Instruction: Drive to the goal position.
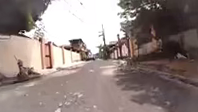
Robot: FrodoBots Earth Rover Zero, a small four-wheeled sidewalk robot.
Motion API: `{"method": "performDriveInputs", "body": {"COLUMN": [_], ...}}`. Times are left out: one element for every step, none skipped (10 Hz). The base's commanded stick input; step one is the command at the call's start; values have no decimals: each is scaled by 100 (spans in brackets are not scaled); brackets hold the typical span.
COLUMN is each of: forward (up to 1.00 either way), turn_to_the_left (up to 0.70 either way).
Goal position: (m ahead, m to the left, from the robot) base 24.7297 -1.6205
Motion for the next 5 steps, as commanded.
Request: {"method": "performDriveInputs", "body": {"forward": [100, 100, 100, 100, 100], "turn_to_the_left": [0, 0, 0, 0, 0]}}
